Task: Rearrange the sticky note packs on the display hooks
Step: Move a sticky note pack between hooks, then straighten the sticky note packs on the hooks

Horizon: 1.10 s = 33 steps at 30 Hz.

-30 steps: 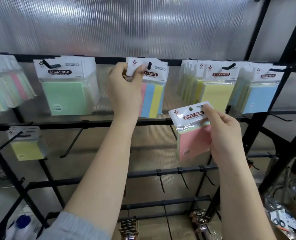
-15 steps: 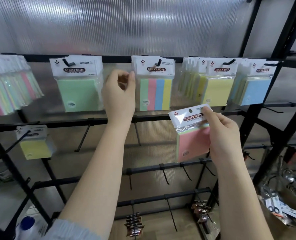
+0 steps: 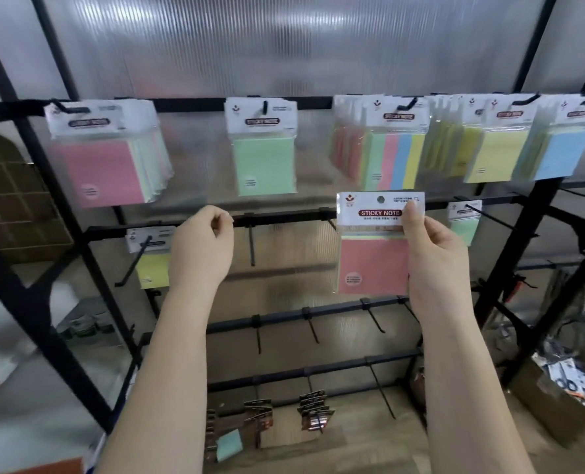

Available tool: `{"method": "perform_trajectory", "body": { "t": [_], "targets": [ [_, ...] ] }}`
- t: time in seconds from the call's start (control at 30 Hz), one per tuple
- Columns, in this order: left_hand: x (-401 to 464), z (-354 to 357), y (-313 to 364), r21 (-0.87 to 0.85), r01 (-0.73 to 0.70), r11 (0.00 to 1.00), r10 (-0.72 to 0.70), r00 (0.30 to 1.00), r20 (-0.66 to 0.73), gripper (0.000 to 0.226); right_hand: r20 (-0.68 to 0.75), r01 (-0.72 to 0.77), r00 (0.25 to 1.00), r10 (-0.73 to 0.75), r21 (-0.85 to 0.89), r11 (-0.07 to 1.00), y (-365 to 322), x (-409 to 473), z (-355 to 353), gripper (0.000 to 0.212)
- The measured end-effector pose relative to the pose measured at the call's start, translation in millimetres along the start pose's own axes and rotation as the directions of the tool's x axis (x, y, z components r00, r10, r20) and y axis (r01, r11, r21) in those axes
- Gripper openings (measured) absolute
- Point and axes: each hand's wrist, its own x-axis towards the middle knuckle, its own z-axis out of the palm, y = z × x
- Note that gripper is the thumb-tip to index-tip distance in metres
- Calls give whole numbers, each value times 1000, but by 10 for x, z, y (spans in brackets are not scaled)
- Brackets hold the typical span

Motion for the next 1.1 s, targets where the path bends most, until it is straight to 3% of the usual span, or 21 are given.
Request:
{"method": "perform_trajectory", "body": {
  "t": [0.13, 0.4, 0.67, 0.87, 1.1],
  "targets": [
    [-26, -284, -322, 58, 36, 998, -41, 996, 85, 22, 4, -6, 1000, 6, -4, 1000, 14, -264, 259, 36],
    [-84, -789, -804, 145, 134, 980, -145, 987, 69, 28, 116, -25, 993, 29, -36, 999, 17, -571, 782, 27],
    [-268, -1095, -1167, 256, 242, 936, -253, 967, 10, 28, 213, 145, 969, -124, -85, 986, -64, -603, 1436, 16],
    [-206, -1197, -1259, 302, 259, 918, -291, 954, 65, 28, 280, 237, 931, -232, 18, 971, -335, -500, 2063, 13],
    [-150, -1194, -1457, 232, 321, 918, -338, 940, 37, 20, 335, 353, 869, -363, 93, 931, -537, -322, 2710, 16]
  ]
}}
